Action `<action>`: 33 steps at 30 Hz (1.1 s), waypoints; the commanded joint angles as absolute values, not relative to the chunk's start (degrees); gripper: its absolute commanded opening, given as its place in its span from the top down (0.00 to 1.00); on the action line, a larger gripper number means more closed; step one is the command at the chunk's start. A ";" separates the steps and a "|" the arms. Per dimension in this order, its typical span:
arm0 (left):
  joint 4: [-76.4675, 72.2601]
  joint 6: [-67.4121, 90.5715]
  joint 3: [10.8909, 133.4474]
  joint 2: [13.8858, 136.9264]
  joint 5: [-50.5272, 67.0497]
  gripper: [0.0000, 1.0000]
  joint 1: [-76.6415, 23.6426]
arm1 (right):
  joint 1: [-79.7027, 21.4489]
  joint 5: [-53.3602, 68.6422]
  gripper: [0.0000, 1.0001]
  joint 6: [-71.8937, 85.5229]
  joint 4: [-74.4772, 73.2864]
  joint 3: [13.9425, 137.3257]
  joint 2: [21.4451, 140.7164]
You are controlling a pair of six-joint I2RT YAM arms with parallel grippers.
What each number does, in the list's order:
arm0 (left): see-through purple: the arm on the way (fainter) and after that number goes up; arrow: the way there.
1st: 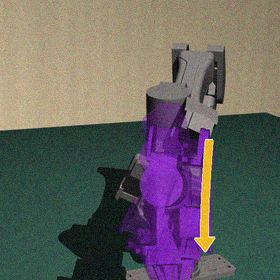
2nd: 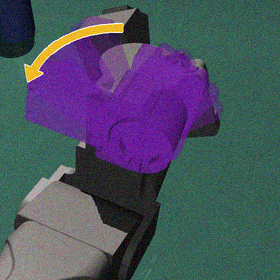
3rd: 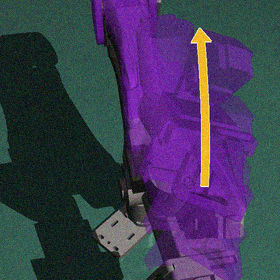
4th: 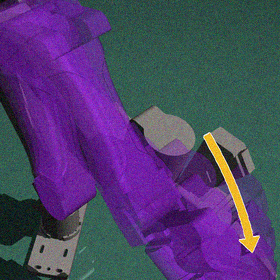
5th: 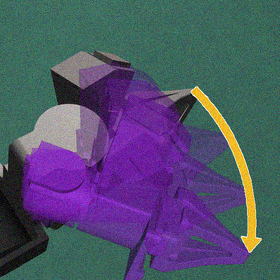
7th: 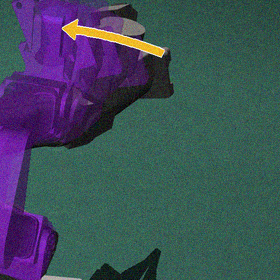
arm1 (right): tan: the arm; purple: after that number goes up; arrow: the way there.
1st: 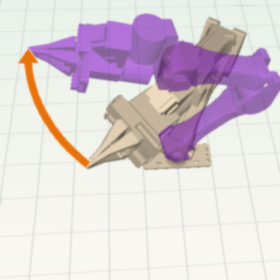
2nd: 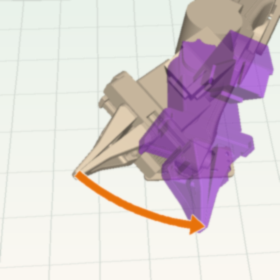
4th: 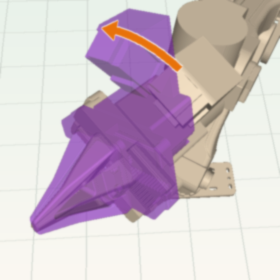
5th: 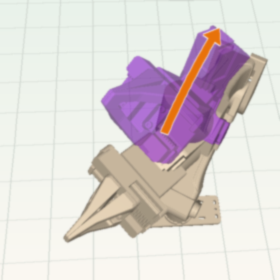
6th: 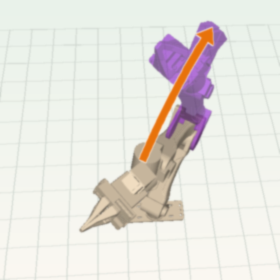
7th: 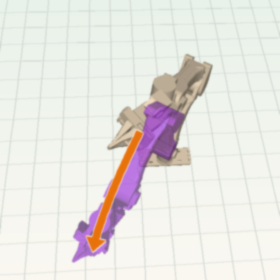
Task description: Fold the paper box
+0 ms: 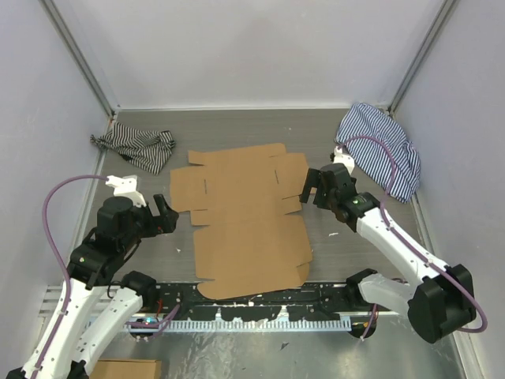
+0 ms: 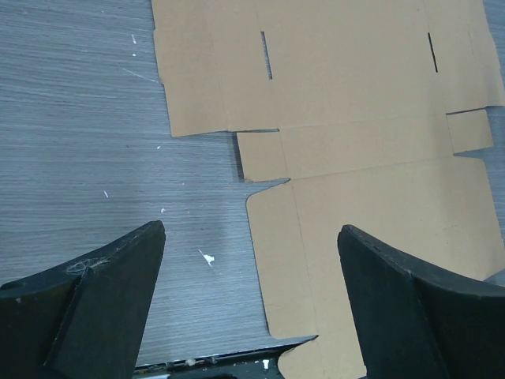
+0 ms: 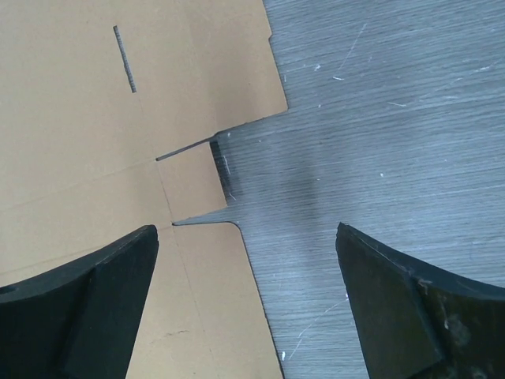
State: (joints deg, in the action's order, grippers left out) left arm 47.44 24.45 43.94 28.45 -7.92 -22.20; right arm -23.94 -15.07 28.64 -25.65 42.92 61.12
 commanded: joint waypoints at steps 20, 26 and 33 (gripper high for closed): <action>43.12 25.62 43.53 28.57 -4.26 0.09 -22.32 | -24.22 -10.42 0.12 27.99 -25.13 50.60 73.32; 35.48 31.75 42.21 35.94 0.65 0.73 -22.34 | -24.18 -9.46 0.19 28.01 -24.81 54.96 80.70; 34.63 35.20 41.31 48.33 1.40 0.34 -22.32 | -24.22 -4.39 0.09 29.34 -24.08 57.65 88.21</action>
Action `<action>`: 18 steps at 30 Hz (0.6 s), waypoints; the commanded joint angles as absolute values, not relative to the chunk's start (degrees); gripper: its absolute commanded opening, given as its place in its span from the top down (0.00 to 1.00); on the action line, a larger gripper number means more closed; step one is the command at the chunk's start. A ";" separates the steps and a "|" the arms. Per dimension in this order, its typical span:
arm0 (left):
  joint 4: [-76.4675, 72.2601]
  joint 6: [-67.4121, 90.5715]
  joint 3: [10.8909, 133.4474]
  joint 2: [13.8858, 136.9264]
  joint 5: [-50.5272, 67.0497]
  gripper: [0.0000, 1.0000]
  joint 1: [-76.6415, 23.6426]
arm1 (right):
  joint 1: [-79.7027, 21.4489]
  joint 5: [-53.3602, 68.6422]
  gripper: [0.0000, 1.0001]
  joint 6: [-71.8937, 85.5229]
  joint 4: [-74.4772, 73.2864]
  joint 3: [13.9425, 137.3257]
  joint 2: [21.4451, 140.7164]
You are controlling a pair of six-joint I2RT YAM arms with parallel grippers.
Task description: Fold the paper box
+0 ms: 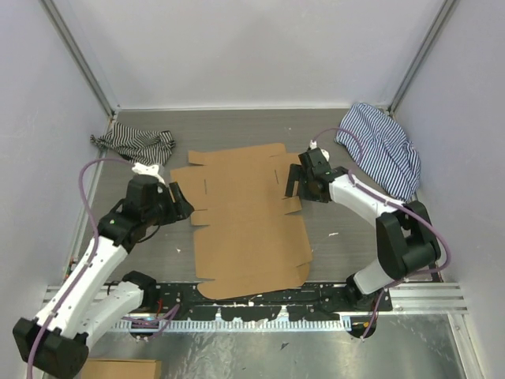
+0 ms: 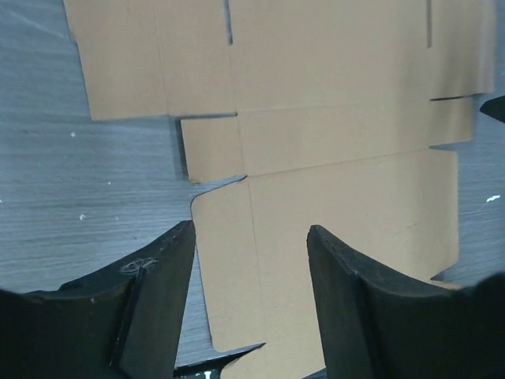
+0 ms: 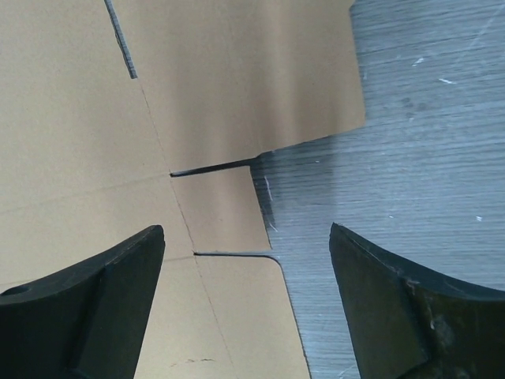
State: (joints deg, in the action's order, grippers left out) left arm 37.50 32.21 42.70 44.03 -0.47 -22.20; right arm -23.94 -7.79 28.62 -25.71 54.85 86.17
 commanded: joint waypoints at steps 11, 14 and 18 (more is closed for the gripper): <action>27.85 40.55 35.66 59.09 -0.52 0.31 -22.25 | -24.18 0.34 0.09 30.38 -21.68 56.85 92.08; 26.80 40.54 35.97 62.23 -1.30 0.31 -22.24 | -24.22 0.48 0.08 30.26 -21.93 56.92 92.11; 24.91 40.55 36.12 67.06 -1.33 0.30 -22.26 | -24.28 0.56 0.08 29.60 -22.43 57.22 92.58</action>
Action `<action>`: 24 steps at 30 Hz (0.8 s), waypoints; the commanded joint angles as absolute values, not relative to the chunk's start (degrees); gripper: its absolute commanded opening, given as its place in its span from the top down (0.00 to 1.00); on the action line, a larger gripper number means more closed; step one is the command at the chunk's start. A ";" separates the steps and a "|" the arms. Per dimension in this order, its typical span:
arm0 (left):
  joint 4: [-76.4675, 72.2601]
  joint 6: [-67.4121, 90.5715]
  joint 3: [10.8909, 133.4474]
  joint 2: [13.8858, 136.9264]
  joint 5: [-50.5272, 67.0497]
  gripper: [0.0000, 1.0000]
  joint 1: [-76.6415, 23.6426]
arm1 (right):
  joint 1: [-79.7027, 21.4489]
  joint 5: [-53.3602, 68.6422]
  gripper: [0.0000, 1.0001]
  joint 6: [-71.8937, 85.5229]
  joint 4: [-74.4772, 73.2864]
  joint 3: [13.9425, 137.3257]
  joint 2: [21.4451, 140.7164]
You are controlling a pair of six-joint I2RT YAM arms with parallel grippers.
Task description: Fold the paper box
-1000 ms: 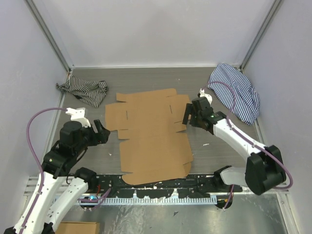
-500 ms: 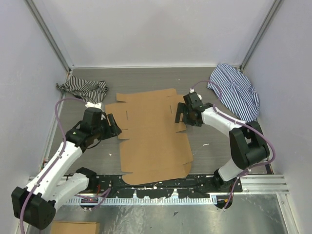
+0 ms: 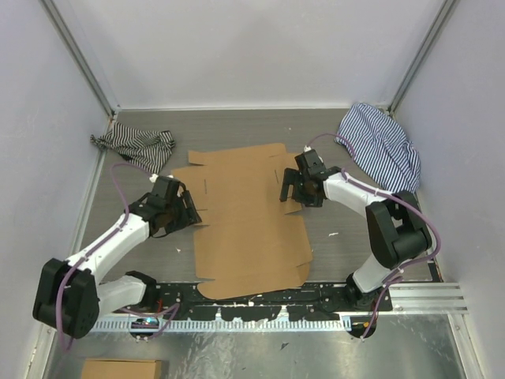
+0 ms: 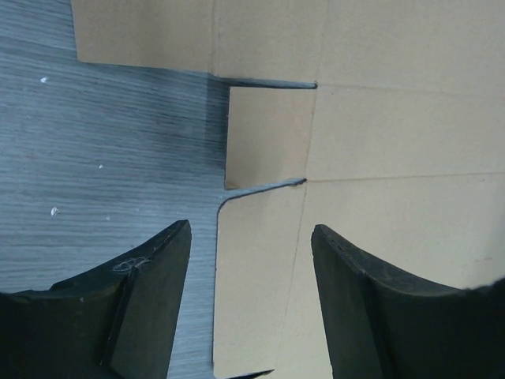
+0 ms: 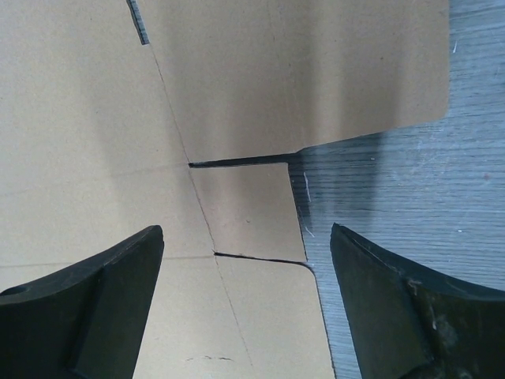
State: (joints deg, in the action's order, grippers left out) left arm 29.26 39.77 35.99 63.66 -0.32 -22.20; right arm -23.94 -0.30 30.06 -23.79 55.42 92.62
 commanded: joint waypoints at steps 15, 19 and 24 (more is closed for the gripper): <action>21.38 39.71 42.46 82.15 1.00 0.34 -22.37 | -25.42 1.43 0.09 27.48 -22.73 58.73 94.21; 22.02 39.73 44.97 83.48 2.84 0.36 -22.39 | -26.69 1.67 0.10 27.55 -23.30 60.09 94.54; 23.66 39.90 47.22 83.14 3.65 0.37 -22.96 | -29.28 0.86 0.11 27.94 -24.38 62.29 95.45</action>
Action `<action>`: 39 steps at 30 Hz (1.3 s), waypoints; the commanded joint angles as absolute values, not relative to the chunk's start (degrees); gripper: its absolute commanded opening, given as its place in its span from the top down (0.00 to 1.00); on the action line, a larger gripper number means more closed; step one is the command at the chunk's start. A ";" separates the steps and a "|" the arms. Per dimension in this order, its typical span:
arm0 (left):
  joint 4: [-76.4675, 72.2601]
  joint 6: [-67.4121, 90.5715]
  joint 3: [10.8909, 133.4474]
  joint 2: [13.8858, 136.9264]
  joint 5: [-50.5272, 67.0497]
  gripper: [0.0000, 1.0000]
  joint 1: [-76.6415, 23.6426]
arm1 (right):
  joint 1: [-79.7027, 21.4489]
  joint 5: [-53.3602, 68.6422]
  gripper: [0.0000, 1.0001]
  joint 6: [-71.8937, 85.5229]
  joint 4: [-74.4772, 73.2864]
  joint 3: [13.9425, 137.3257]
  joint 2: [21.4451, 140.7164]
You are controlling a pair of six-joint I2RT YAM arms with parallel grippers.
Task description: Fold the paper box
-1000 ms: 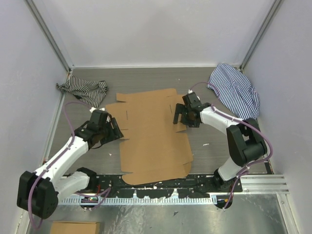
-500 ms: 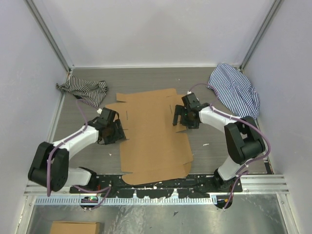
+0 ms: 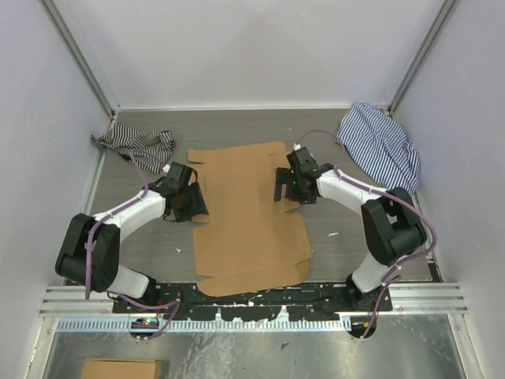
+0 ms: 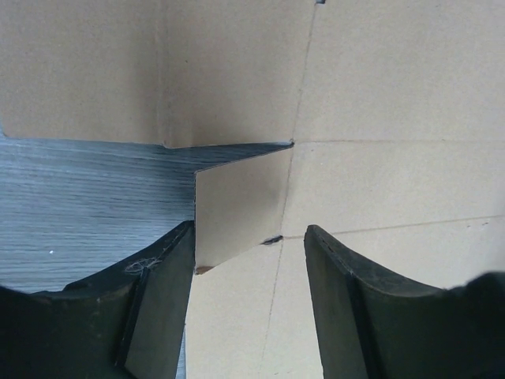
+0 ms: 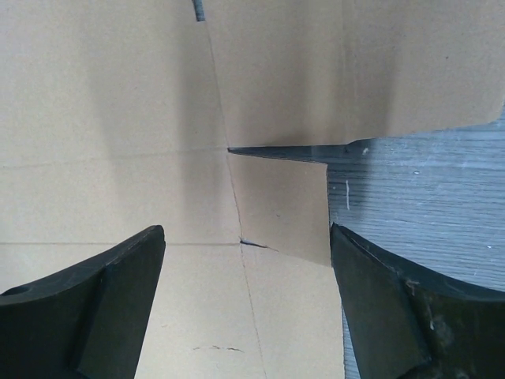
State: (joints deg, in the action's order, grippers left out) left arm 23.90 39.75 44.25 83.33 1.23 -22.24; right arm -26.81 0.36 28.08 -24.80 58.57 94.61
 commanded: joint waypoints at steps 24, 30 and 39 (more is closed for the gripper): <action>22.34 38.87 52.34 92.45 5.32 0.39 -26.72 | -37.90 -1.41 0.11 30.07 -25.94 71.65 100.27; 21.23 39.33 52.14 94.44 6.47 0.40 -26.72 | -39.09 -0.34 0.11 30.73 -25.39 72.69 101.80; 21.18 39.64 51.53 94.20 6.88 0.41 -26.72 | -41.50 0.37 0.12 31.63 -24.78 75.63 107.74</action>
